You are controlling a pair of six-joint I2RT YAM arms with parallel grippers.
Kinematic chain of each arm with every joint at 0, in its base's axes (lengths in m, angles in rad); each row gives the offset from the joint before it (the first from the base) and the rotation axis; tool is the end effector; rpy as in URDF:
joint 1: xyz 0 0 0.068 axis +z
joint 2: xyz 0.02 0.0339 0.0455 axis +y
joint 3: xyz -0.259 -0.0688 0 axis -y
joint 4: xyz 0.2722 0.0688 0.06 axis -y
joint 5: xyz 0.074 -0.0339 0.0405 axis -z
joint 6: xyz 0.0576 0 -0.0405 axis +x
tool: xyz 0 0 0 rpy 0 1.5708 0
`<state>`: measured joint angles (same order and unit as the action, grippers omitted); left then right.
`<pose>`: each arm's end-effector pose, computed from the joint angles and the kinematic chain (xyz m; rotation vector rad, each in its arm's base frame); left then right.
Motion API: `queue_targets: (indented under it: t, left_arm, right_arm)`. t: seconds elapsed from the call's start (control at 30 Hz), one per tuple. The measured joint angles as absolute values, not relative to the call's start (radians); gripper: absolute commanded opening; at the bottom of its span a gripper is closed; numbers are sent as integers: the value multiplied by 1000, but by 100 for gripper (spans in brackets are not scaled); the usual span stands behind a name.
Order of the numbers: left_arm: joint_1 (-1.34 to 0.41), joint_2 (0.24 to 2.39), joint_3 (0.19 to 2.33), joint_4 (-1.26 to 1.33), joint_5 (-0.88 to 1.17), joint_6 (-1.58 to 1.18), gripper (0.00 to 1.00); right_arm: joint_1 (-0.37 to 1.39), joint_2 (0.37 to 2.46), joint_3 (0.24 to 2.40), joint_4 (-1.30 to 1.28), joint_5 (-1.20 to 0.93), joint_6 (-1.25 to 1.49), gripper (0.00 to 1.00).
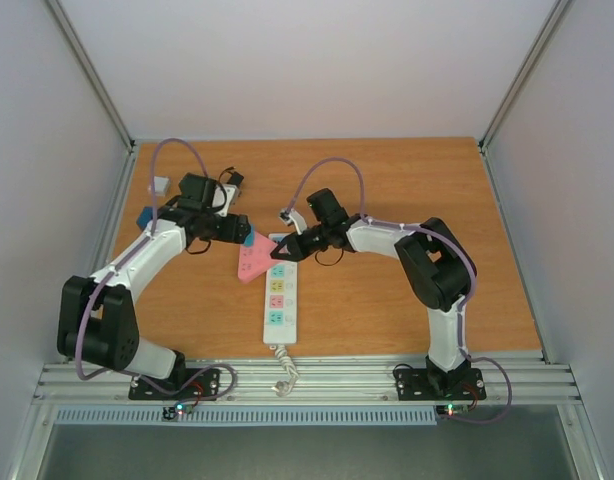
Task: Pull the plug off the socket
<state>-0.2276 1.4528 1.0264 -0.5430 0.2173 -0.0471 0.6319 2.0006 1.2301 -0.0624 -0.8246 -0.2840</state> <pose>0.3244 -0.0879 0.2054 0.3156 2.5309 -0.3837 0.3310 0.2947 0.1187 -1.3739 1.9024 1.1516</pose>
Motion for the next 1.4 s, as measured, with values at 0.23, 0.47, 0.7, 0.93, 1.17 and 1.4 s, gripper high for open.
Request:
queue_targets:
  t: [0.23,0.47,0.7,0.93,1.17,1.4]
  left_arm:
    - [-311,1454,1026,-542,103,-106,73]
    - [-351,1478,1028,-542,54,-128,64]
    - [-407,1501,1036,-540,24,-126,55]
    - [-409,1536,1054,-534,-4,-127,45]
    - [-410,1570,1087,-534,-12,-131,26]
    - [-410,1570,1092,-538,-10,-153,25]
  right_arm:
    - [611,2003,1208,-47,-858,-284,10]
    - [607,2006,1200,-30,-870,-284,9]
    - [606,2011,1197,-19,-881,-284,9]
    - [605,2013,1195,-10,-886,-284,9]
    - [605,2019,1195,2,-888,-275,7]
    - [605,2030,1195,20,-895,-265,7]
